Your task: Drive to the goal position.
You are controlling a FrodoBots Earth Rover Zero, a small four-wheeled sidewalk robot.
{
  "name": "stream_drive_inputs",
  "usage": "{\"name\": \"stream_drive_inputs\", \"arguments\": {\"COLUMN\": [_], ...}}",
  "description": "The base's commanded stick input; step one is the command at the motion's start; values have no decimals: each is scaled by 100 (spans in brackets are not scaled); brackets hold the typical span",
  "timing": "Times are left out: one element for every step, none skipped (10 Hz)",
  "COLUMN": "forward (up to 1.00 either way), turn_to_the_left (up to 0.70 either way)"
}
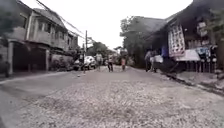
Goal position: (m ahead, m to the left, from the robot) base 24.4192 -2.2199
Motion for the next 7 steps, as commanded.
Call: {"name": "stream_drive_inputs", "arguments": {"forward": [100,100,100,100,100,100,100], "turn_to_the_left": [0,-10,-15,0,0,0,0]}}
